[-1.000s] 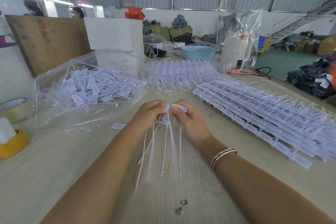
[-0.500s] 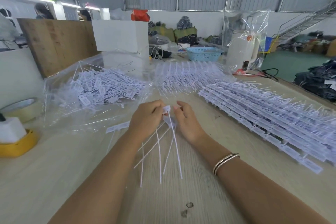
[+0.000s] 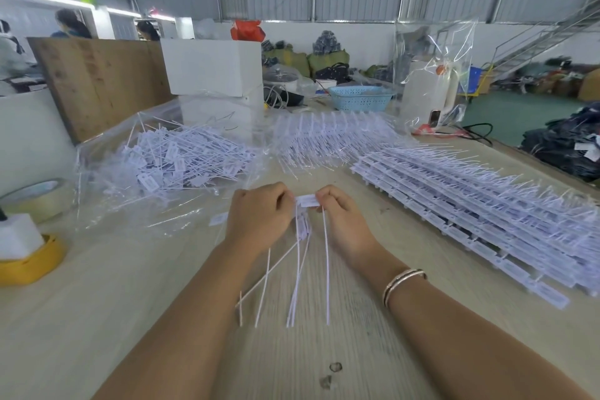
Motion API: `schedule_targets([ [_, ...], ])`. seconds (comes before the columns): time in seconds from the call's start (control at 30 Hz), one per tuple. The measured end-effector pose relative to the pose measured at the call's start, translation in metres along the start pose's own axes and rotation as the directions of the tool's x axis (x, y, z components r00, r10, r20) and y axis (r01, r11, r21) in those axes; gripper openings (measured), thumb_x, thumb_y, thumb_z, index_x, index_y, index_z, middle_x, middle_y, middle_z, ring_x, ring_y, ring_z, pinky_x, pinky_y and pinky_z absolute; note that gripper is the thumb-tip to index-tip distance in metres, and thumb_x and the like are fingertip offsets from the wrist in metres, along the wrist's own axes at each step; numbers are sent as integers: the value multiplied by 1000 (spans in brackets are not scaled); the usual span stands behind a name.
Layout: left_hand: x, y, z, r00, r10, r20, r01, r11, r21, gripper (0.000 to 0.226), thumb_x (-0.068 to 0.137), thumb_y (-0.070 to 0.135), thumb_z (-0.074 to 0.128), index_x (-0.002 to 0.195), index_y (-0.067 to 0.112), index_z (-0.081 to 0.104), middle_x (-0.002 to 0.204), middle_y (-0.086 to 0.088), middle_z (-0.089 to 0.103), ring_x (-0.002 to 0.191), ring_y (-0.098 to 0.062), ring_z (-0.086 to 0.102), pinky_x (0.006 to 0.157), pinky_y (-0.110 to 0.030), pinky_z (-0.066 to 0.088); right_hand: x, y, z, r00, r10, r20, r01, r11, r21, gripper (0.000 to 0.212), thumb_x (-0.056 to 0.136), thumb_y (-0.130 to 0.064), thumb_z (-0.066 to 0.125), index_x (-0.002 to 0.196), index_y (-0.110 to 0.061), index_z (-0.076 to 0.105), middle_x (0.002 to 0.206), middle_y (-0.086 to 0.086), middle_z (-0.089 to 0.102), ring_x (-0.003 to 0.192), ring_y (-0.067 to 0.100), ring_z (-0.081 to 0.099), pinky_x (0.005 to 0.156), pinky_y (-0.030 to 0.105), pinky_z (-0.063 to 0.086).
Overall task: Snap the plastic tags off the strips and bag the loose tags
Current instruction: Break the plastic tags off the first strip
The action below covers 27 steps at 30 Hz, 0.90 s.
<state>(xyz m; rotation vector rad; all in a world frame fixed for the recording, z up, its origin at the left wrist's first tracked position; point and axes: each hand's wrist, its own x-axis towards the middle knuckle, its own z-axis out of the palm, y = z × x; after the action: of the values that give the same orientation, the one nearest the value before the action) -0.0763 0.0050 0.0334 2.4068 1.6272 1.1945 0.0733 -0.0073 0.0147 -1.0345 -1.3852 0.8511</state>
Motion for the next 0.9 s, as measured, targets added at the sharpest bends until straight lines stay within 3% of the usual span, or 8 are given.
schedule_targets([
  [0.13,-1,0,0,998,3,69,-2,1000,-27,41,95,26,47,56,21,33,48,1,38,55,-24,44,62,-32,23,-1,-2,-1,999,-14,33,13,999,35,31,94,-3,45,65,-15,50,58,-16,49,60,-2,45,64,10,36],
  [0.27,-1,3,1,992,61,107,-50,994,-99,39,94,24,50,57,23,37,47,2,43,52,-20,45,59,-31,26,-4,-7,1,993,26,113,-35,997,72,32,94,-9,54,62,-10,56,62,-6,54,66,4,55,72,14,44],
  [0.37,1,2,4,983,-12,182,56,970,-237,38,94,22,50,57,24,43,53,2,51,53,-14,43,58,-31,34,-5,-9,0,990,40,134,-51,995,85,29,93,-9,57,65,-8,59,67,2,57,74,13,57,77,18,46],
  [0.43,2,2,3,975,-50,216,113,949,-293,42,94,20,51,54,24,42,47,9,46,48,-5,39,52,-22,30,-6,-10,0,990,36,140,-43,998,54,25,94,-12,57,70,-7,62,73,5,60,79,16,57,81,24,46],
  [0.53,4,3,1,960,-99,263,200,899,-389,39,95,20,51,57,16,44,45,12,41,44,-2,36,48,-16,27,-6,-8,1,995,-26,92,29,999,-40,20,94,-14,58,78,-2,63,76,5,59,76,12,55,76,21,43],
  [0.67,6,6,0,939,-147,311,295,810,-507,32,97,21,49,71,2,51,67,-7,45,64,-16,42,63,-29,33,-5,-8,2,978,-208,25,209,963,-170,18,92,-8,60,76,-3,65,73,-4,57,70,4,53,72,17,41],
  [0.77,7,7,-1,934,-158,320,320,767,-556,32,97,24,48,67,14,51,65,0,47,66,-13,45,61,-26,34,-5,-8,2,958,-287,10,281,933,-226,19,92,-8,60,75,-3,66,75,-2,57,72,7,54,79,30,43],
  [0.9,6,10,1,934,-169,314,334,726,-602,34,97,24,48,64,18,51,50,15,45,49,2,44,48,-9,34,-8,-10,5,950,-312,-4,297,907,-298,19,94,-14,58,76,-18,64,78,-7,56,79,16,57,89,57,39],
])
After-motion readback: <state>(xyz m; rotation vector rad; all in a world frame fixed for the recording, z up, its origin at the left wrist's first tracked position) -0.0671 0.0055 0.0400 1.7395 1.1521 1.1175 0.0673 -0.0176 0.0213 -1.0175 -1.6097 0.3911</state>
